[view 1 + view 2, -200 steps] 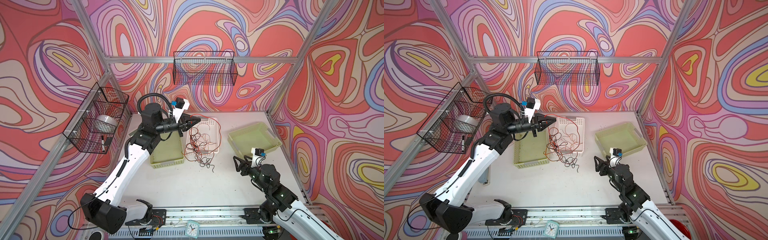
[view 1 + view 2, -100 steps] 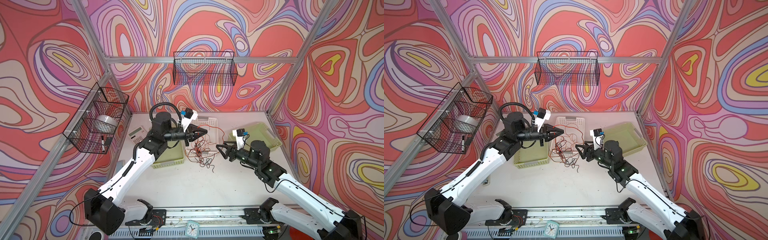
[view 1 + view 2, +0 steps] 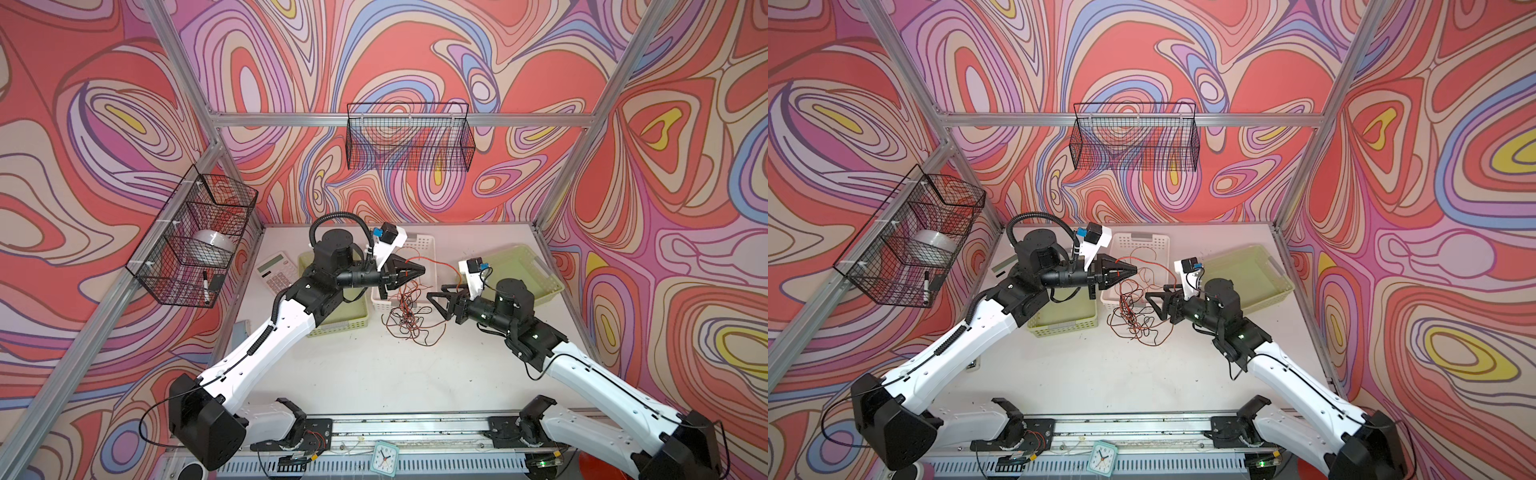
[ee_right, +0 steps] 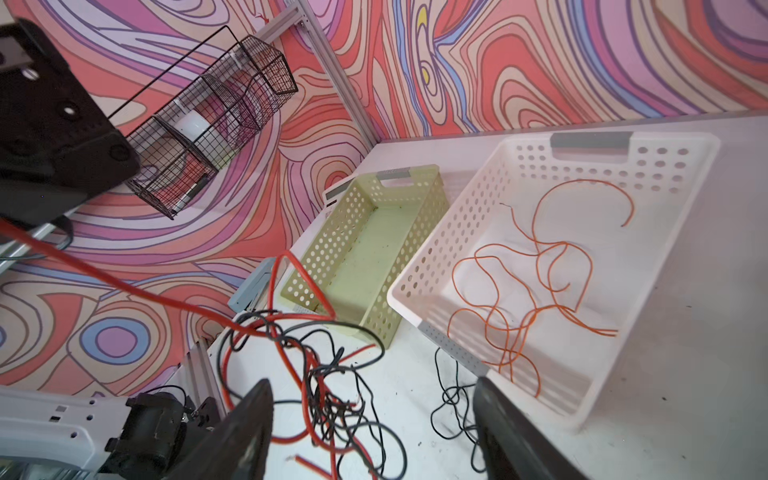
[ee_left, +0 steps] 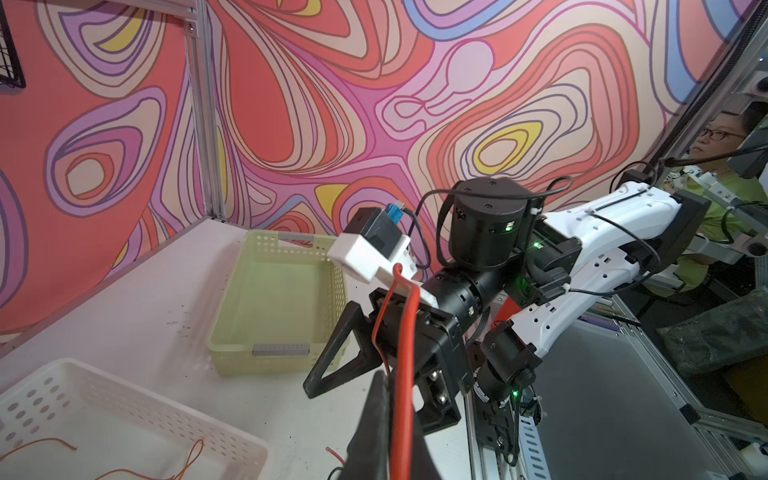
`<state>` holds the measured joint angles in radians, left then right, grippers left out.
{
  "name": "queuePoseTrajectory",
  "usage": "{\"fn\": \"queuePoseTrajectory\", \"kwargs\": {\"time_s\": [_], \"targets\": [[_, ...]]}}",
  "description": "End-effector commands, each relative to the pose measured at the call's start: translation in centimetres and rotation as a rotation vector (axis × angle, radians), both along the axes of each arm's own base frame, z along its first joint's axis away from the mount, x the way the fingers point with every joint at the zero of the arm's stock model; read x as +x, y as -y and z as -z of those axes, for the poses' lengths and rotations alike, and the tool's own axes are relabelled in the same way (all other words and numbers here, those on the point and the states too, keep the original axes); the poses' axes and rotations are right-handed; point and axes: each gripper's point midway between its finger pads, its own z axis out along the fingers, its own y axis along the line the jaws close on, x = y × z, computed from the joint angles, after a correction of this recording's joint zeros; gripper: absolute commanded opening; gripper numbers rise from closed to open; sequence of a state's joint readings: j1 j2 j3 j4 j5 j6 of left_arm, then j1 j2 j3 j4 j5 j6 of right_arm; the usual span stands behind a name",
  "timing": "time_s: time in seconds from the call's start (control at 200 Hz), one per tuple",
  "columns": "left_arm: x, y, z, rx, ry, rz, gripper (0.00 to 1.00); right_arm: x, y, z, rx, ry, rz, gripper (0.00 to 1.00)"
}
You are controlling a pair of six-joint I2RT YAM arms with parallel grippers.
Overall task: Untangle the cables
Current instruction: 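Reach the open right gripper toward the red wire hanging from the left gripper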
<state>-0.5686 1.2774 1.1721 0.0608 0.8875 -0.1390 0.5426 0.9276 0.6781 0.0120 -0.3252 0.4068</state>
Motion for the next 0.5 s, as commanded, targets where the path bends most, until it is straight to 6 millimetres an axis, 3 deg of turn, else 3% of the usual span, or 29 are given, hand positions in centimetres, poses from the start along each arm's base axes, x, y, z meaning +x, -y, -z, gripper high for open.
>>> {"fn": "queuePoseTrajectory", "kwargs": {"time_s": [0.0, 0.13, 0.19, 0.27, 0.376, 0.496], "targets": [[0.3, -0.7, -0.4, -0.011, 0.025, -0.065, 0.00, -0.3, 3.1, -0.4, -0.062, 0.048, 0.129, 0.80], [1.5, -1.1, 0.8, 0.015, -0.015, -0.148, 0.00, -0.5, 6.3, -1.2, -0.136, 0.071, 0.271, 0.81], [2.2, -1.3, 1.2, 0.021, -0.032, -0.191, 0.00, -1.1, 6.6, -2.0, -0.141, 0.091, 0.265, 0.79], [2.8, -1.5, 1.7, 0.032, -0.049, -0.232, 0.00, -2.4, 5.2, -3.0, -0.118, 0.103, 0.157, 0.72], [2.8, -1.3, 2.0, 0.029, -0.056, -0.244, 0.00, -3.6, 2.1, -3.0, -0.049, 0.021, -0.020, 0.59], [2.4, -0.7, 2.6, 0.034, -0.064, -0.234, 0.00, -3.1, -0.5, -2.3, 0.069, -0.105, -0.100, 0.49]]}}
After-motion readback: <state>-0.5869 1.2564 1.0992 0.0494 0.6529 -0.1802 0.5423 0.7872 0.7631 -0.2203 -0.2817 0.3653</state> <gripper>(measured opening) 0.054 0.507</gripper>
